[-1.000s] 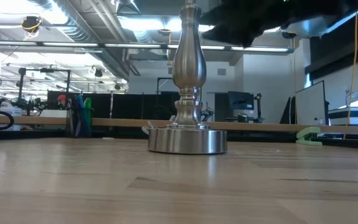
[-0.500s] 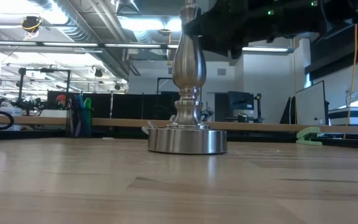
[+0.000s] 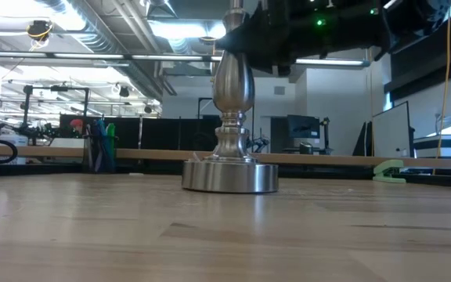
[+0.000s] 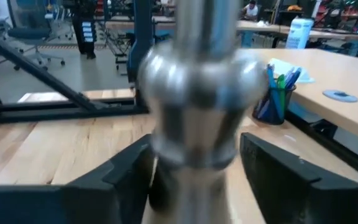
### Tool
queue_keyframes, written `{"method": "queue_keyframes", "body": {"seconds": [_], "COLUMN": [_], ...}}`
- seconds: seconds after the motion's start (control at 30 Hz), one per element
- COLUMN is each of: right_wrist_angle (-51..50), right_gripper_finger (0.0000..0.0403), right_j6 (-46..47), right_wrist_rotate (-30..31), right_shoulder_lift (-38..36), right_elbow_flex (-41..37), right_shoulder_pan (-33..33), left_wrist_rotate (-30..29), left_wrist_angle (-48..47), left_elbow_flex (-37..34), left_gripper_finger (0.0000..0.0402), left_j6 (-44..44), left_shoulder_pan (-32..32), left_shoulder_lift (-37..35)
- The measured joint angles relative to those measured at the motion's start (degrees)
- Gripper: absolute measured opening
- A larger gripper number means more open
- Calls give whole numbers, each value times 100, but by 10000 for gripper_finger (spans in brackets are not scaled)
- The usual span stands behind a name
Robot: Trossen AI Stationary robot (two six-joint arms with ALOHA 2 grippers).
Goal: Screw lightbulb
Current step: Insert the lightbulb into the silver lamp
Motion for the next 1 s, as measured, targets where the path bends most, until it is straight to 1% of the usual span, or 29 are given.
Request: {"method": "queue_keyframes", "body": {"seconds": [0.07,0.17,0.2,0.33,0.53,0.63,0.87,0.97,1.0], "right_wrist_angle": [-106,-118,-164,-436,-1588,-1976,-2074,-2199,-2288], "right_gripper_finger": [205,153,147,147,147,146,146,146,146], "right_j6": [-24,-97,-99,-137,-154,-262,-741,-908,-937], "right_wrist_rotate": [-19,-72,-118,-411,-1518,-2148,-3615,-4121,-4156], "right_shoulder_lift": [25,-12,-52,-296,-1023,-1227,-1285,-1273,-1271], "right_elbow_flex": [40,49,47,34,31,114,313,338,344], "right_shoulder_pan": [3,14,64,111,105,99,13,-87,-87], "left_wrist_rotate": [2,7,28,88,573,854,1674,1875,1882], "left_wrist_angle": [-4,-11,-7,24,76,98,435,472,462], "left_elbow_flex": [0,0,0,0,2,5,15,17,15], "left_gripper_finger": [260,260,260,260,260,260,260,260,260], "left_j6": [5,-6,-13,-26,-42,27,874,1038,1013], "left_shoulder_pan": [0,0,0,-7,-12,-13,-100,-94,-73], "left_shoulder_lift": [0,0,0,2,0,-4,101,218,250]}}
